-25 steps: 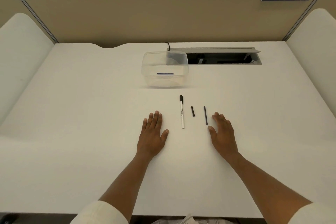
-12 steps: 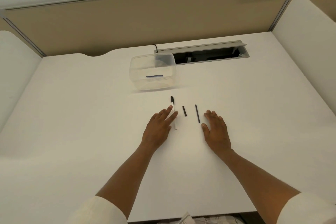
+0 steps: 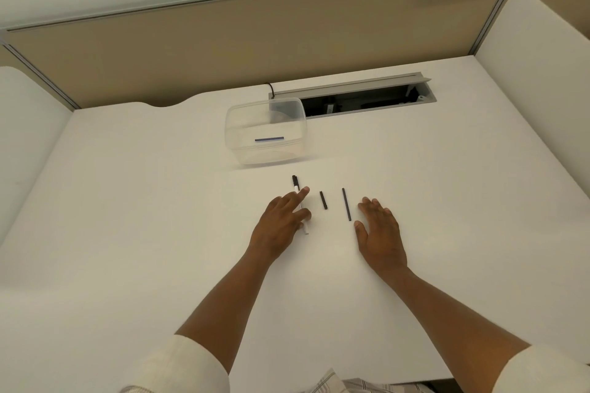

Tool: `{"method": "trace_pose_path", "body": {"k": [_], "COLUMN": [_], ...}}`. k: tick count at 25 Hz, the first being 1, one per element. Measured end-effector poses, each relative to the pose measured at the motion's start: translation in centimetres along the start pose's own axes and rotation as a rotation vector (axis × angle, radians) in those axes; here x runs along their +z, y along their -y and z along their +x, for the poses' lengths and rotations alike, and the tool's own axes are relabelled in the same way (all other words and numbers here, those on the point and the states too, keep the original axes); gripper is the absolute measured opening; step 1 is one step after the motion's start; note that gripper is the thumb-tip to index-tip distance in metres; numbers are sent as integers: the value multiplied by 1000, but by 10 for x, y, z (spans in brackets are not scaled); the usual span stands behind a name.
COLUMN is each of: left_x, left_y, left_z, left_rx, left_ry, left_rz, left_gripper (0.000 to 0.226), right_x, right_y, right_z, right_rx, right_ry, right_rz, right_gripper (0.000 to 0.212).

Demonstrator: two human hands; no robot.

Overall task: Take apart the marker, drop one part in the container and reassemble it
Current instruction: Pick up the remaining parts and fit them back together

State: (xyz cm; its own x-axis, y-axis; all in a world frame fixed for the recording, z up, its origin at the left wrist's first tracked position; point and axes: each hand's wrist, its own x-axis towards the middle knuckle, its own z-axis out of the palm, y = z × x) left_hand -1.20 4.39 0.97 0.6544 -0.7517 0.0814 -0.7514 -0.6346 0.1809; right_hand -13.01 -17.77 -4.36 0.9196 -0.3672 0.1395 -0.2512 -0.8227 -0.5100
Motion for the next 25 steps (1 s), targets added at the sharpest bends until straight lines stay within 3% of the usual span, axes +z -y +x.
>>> {"method": "trace_pose_path", "body": {"k": [5,11,15,20,25], "left_x": [1,5,1,-3,-12], "left_y": [4,4,1,-6,-2], "left_z": [-2,-14,-14,-15,-17], "left_rx": [21,-38,-119,-222,-249], "left_ry": [-9,8,33,36,53], "left_rz": [60,118,68,-88,-81], "left_gripper": [7,16,22,13,5], "right_x": [-2,-7,-11,-19,-26], "right_y": [5,17,37,41,38], "right_z": [-2,4,15,31,38], "right_rx": [-1,53,103,144,169], "right_ry": [1,15,-5,69,104], "right_rz": [-24,-72,-156,-164,-165], "right_gripper": [46,43,30,17,15]}}
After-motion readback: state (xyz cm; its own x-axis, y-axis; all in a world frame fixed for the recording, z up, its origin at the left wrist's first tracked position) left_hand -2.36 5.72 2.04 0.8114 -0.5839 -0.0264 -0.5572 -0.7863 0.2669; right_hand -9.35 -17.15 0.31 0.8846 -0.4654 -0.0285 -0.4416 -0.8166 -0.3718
